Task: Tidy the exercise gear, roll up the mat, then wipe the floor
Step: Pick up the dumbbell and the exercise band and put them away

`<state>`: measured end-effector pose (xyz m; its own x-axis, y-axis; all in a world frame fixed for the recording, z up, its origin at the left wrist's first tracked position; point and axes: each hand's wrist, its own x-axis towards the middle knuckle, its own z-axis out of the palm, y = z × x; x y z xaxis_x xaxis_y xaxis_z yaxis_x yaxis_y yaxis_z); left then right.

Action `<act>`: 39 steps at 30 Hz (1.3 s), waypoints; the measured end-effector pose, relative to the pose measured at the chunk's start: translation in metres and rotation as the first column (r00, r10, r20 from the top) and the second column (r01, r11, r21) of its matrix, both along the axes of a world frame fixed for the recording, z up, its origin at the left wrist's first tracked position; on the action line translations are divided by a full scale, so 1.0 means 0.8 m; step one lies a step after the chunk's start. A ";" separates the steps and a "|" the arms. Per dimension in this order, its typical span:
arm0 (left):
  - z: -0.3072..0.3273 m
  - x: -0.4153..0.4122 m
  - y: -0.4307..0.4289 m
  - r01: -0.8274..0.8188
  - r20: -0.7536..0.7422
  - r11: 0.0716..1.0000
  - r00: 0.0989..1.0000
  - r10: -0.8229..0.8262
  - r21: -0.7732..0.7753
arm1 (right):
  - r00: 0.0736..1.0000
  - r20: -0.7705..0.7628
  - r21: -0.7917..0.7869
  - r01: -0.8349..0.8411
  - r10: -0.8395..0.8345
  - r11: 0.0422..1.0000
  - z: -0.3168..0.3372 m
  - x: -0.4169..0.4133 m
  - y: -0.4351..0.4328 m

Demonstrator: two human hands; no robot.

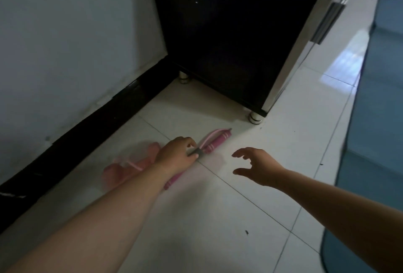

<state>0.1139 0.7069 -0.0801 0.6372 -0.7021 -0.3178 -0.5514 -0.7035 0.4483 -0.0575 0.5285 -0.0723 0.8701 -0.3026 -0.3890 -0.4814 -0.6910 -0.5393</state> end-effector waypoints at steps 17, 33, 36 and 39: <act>-0.067 -0.012 -0.009 0.036 -0.035 0.996 0.999 -0.034 0.078 | 0.992 0.029 0.034 0.123 -0.124 0.992 -0.019 -0.013 -0.006; 0.073 0.018 0.092 -0.270 0.129 0.950 0.948 0.290 -0.154 | 0.983 0.153 0.045 -0.113 0.105 0.993 0.020 0.040 0.025; 0.074 0.018 0.125 -0.329 0.118 0.943 0.936 0.332 -0.047 | 0.975 0.163 0.029 -0.158 0.152 0.987 0.028 0.043 0.030; 0.075 0.010 0.125 -0.294 0.116 0.956 0.950 0.291 0.015 | 0.977 0.151 0.037 -0.156 0.149 0.987 0.038 0.038 0.032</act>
